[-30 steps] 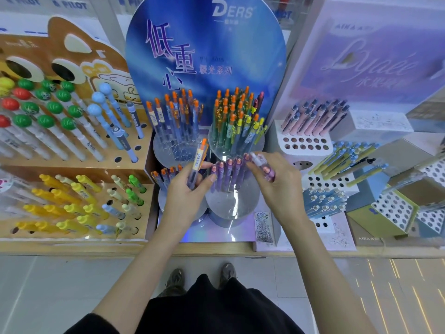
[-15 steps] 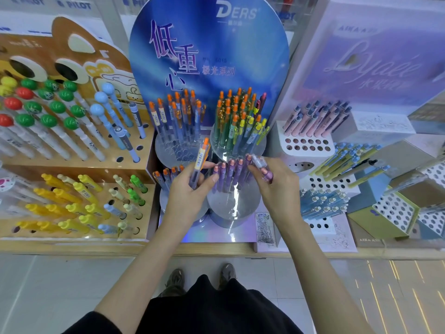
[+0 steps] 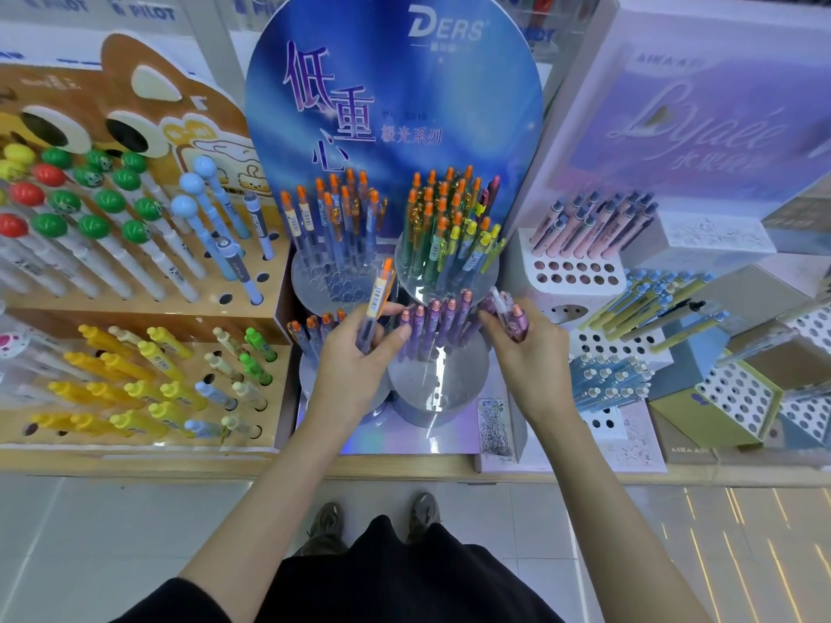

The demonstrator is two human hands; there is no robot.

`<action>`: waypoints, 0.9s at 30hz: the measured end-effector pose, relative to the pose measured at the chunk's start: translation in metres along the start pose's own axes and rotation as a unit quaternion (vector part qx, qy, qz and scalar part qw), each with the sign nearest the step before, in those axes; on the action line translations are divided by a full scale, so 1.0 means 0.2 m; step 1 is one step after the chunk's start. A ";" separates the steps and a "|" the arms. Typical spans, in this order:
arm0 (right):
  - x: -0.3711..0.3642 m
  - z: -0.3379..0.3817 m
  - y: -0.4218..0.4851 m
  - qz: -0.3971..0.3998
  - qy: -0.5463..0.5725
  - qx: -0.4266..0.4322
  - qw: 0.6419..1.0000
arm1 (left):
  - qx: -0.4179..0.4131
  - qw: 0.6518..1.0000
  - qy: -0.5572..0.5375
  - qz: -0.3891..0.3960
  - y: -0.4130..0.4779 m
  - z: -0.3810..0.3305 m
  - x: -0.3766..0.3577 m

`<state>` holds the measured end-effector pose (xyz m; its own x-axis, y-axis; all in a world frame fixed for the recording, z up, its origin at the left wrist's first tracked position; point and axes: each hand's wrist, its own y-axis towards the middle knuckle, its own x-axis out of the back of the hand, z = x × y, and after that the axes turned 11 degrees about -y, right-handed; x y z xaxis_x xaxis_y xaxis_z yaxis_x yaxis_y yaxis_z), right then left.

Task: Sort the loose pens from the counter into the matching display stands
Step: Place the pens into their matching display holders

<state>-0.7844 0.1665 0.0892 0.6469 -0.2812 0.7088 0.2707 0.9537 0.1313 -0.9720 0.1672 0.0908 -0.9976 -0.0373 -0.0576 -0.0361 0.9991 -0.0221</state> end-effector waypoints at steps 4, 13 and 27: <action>0.00 0.00 0.01 0.019 -0.003 0.005 1.000 | -0.001 1.000 0.001 0.003 0.00 -0.01 0.00; -0.06 -0.02 -0.05 -0.081 -0.005 0.033 0.996 | -0.005 1.000 0.006 0.000 -0.01 -0.01 0.00; -0.06 -0.03 -0.06 -0.080 0.000 0.060 0.995 | -0.011 1.000 0.002 -0.007 -0.01 0.00 -0.01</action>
<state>-0.7913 0.1578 0.0743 0.6033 -0.4296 0.6720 0.2820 0.9030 0.3241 -0.9692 0.1648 0.0916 -0.9972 -0.0521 -0.0543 -0.0522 0.9986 -0.0009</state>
